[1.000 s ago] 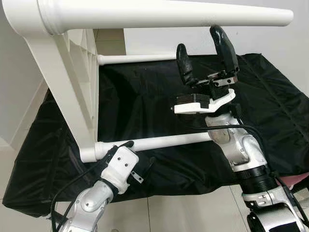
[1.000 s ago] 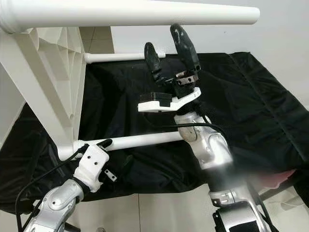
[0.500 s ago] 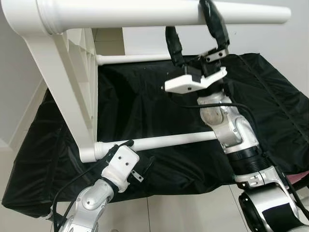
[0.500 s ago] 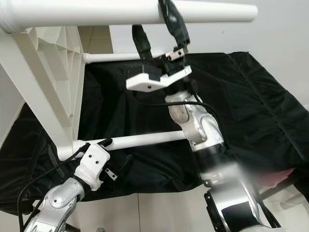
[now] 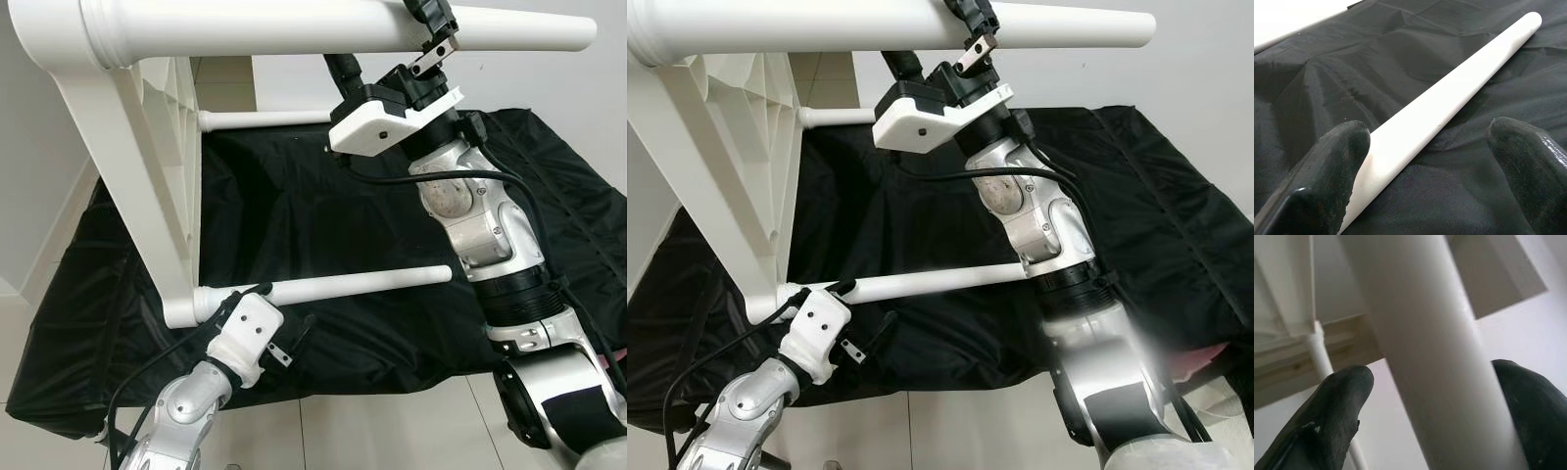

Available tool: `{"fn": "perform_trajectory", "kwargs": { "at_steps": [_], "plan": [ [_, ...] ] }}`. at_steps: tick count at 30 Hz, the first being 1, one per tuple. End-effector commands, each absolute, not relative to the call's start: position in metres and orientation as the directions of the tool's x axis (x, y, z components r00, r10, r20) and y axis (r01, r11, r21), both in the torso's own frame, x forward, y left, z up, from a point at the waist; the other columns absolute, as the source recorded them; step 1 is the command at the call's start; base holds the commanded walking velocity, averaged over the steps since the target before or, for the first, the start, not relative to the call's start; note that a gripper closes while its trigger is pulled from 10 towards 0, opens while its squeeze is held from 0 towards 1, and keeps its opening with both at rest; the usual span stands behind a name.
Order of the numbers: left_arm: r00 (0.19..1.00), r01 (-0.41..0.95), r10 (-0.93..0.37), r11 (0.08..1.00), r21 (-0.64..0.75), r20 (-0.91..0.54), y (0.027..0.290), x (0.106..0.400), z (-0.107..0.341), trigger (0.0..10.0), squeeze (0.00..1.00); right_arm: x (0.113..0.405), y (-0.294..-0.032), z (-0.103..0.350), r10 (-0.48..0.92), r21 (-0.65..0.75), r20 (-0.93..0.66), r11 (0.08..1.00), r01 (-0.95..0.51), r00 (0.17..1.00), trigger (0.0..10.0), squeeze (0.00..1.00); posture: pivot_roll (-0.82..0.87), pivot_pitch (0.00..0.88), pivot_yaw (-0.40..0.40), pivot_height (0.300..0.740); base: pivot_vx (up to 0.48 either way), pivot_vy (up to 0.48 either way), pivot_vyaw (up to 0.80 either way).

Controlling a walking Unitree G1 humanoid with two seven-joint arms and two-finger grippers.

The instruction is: Building children table

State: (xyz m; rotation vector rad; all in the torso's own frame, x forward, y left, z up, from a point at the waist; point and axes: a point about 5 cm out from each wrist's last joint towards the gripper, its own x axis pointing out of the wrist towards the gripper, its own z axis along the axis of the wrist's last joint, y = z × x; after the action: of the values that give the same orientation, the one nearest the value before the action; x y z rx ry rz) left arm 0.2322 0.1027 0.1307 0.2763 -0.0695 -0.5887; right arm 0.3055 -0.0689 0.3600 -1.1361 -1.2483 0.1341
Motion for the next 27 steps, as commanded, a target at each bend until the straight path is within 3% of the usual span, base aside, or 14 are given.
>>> {"fn": "perform_trajectory", "kwargs": {
  "at_steps": [1,2,4,10,11,12,15,16,25,27],
  "plan": [
    [0.86,0.493,-0.51,0.825,0.278,-0.01,0.106,0.234,0.128,10.0,0.0,0.298,-0.064,0.375,0.666,-0.745,0.648,0.454,0.49,0.368,10.0,0.0,-0.01,0.057,0.033,0.74,0.0,0.0,0.0],
    [0.86,0.493,-0.51,0.825,0.278,-0.01,0.106,0.234,0.128,10.0,0.0,0.298,-0.064,0.375,0.666,-0.745,0.648,0.454,0.49,0.368,10.0,0.0,-0.01,0.057,0.033,0.74,0.0,0.0,0.0],
    [0.859,0.498,-0.511,0.829,0.254,-0.017,0.104,0.235,0.127,10.0,0.0,0.301,-0.066,0.38,0.684,-0.805,0.567,0.34,0.487,0.459,10.0,0.0,-0.02,0.058,0.038,0.74,0.0,0.0,0.0],
    [0.866,0.496,-0.498,0.847,0.193,-0.043,0.102,0.238,0.128,10.0,0.0,0.304,-0.069,0.382,0.688,-0.843,0.513,0.292,0.452,0.513,10.0,0.0,-0.04,0.064,0.043,0.74,0.0,0.0,0.0],
    [0.874,0.487,-0.482,0.862,0.144,-0.069,0.103,0.241,0.128,10.0,0.0,0.303,-0.069,0.38,0.695,-0.853,0.496,0.279,0.441,0.521,7.9,0.0,-0.04,0.064,0.043,0.74,0.0,0.0,0.0],
    [0.88,0.474,-0.465,0.873,0.115,-0.096,0.103,0.243,0.127,10.0,0.0,0.303,-0.069,0.379,0.699,-0.861,0.484,0.27,0.431,0.527,3.4,0.0,-0.04,0.064,0.043,0.74,0.0,0.0,0.0],
    [0.884,0.465,-0.454,0.88,0.101,-0.113,0.103,0.244,0.127,10.0,0.0,0.303,-0.068,0.378,0.701,-0.866,0.474,0.265,0.423,0.533,3.4,0.0,-0.04,0.064,0.043,0.74,0.0,0.0,0.0],
    [0.916,0.369,-0.362,0.93,0.008,-0.174,0.109,0.251,0.125,10.0,0.0,0.302,-0.068,0.372,0.695,-0.878,0.461,0.267,0.398,0.552,0.0,0.0,-0.04,0.073,0.049,0.74,0.0,0.0,0.0],
    [0.953,0.227,-0.215,0.973,0.035,-0.214,0.125,0.262,0.125,10.0,0.0,0.299,-0.071,0.367,0.668,-0.886,0.459,0.299,0.353,0.586,0.0,0.0,-0.04,0.079,0.057,0.74,0.0,0.0,0.0],
    [0.955,0.16,-0.172,0.985,-0.071,-0.243,0.132,0.263,0.129,10.0,0.0,0.298,-0.075,0.365,0.646,-0.885,0.464,0.316,0.341,0.607,0.0,0.0,-0.05,0.087,0.066,0.74,0.0,0.0,0.0]
  ]
}}
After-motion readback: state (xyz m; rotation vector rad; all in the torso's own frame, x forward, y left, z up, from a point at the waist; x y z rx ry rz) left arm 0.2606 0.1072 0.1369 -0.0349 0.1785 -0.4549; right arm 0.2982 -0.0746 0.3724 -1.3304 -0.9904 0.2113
